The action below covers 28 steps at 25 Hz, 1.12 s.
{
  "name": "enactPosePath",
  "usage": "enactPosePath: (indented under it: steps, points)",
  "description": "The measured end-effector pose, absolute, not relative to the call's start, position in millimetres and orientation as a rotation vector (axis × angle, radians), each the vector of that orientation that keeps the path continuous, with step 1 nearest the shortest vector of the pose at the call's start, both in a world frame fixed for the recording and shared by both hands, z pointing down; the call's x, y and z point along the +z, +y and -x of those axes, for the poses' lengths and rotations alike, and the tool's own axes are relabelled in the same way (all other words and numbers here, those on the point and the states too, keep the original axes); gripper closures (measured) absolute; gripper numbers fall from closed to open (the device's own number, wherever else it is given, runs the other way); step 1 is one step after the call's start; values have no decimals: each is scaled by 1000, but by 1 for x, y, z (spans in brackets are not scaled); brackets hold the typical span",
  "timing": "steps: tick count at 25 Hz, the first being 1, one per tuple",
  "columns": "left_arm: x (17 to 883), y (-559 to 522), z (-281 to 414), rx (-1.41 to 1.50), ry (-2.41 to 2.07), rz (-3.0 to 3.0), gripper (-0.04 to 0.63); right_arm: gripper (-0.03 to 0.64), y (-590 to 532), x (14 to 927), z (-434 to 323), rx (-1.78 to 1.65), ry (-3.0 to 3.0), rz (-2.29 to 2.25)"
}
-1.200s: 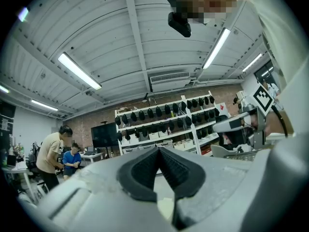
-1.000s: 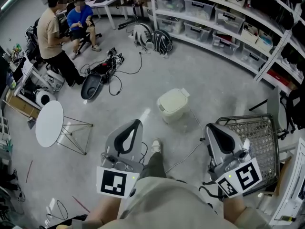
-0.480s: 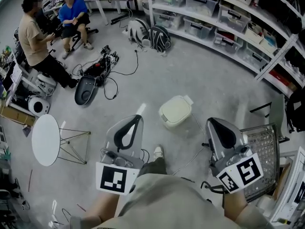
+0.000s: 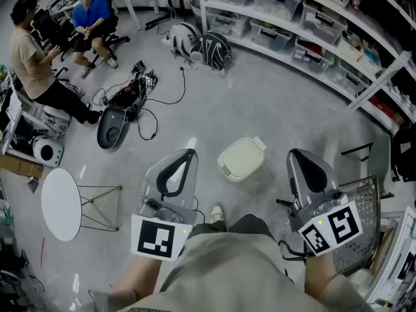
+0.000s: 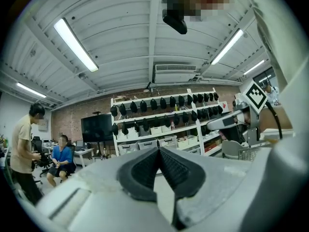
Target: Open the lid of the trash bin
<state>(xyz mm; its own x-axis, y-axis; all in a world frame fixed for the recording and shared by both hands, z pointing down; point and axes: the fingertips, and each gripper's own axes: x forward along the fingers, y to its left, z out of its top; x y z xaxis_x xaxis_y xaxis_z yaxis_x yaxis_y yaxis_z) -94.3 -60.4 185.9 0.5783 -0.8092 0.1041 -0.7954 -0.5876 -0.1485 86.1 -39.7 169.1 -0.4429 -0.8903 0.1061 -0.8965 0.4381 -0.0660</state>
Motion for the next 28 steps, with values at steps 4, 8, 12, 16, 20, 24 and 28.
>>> enactPosePath:
  steps: [4, 8, 12, 16, 20, 24, 28]
  points:
    - [191, -74, 86, -271, 1403, 2714, 594, 614, -56, 176, -96, 204, -2622, -1608]
    - [197, -84, 78, -306, 1460, 2697, 594, 614, -72, 189, -103, 253, -2640, -1550]
    - [212, -94, 74, -359, 1510, 2680, 594, 614, -92, 219, -101, 315, -2603, -1513]
    - [235, -113, 66, -399, 1554, 2697, 594, 614, -121, 253, -98, 412, -2592, -1447]
    - [271, -132, 66, -458, 1616, 2738, 594, 614, -149, 296, -83, 516, -2576, -1340]
    - [321, -130, 70, -492, 1611, 2757, 594, 614, -150, 361, -61, 616, -2536, -1247]
    - [375, -141, 80, -545, 1658, 2807, 594, 614, -156, 430, -39, 730, -2464, -1177]
